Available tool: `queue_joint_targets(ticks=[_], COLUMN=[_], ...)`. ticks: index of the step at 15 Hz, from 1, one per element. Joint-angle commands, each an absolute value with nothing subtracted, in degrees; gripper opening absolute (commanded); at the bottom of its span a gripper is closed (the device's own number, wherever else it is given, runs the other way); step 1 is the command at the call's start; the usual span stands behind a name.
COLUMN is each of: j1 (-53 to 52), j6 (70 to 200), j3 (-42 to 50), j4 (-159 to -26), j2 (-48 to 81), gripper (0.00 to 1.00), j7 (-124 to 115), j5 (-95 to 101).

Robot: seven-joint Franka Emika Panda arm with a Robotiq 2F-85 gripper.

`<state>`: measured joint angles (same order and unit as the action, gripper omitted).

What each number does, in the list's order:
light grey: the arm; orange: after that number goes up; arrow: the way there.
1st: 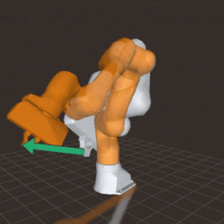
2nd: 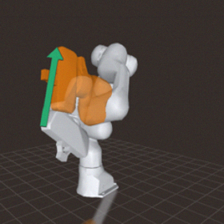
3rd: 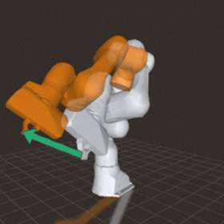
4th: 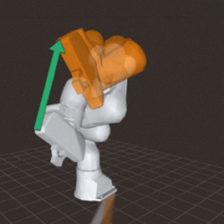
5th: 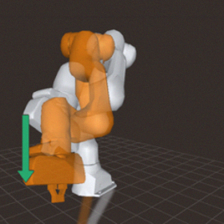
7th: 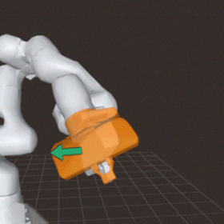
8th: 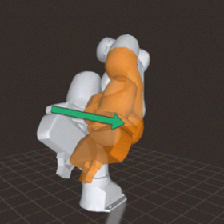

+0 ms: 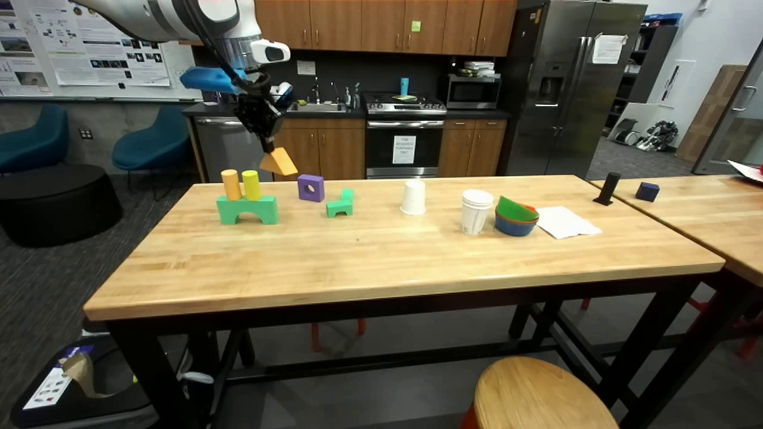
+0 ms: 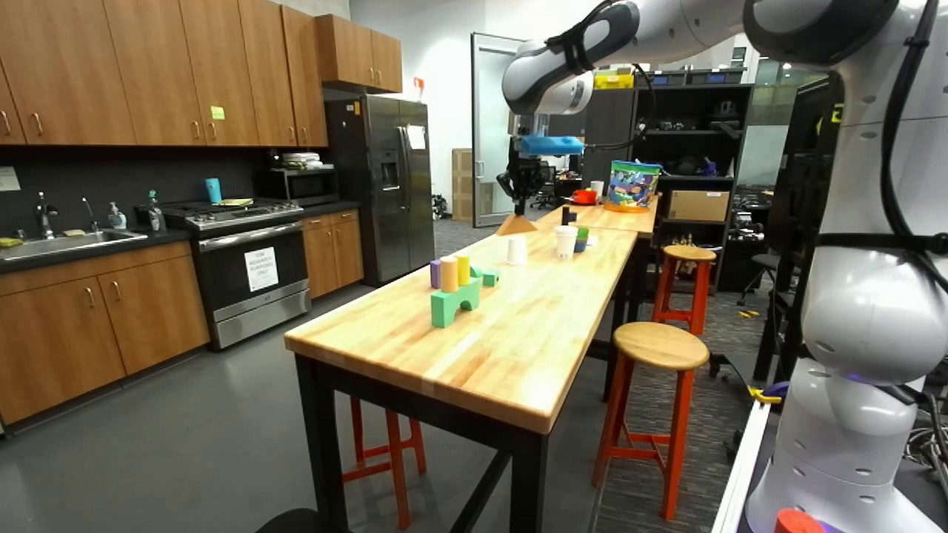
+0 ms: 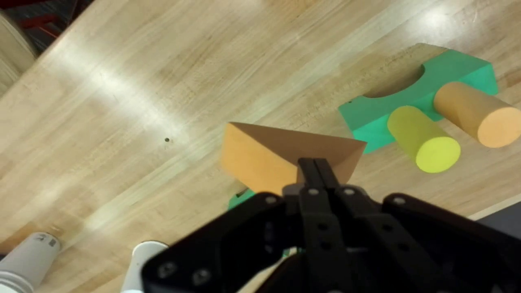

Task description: Remove the orange block from the pile and put it on the table

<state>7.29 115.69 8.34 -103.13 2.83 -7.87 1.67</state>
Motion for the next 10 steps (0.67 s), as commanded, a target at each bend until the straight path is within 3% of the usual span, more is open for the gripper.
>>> queue_joint_targets(ticks=[1,10], j1=[8.08,8.38], j6=[118.54,122.96], j3=[8.77,8.95], j4=[-110.67,-119.54], j2=[-2.08,-6.27], gripper=[0.00,0.00], j7=[-9.17,-10.89], j5=[0.24,-0.61])
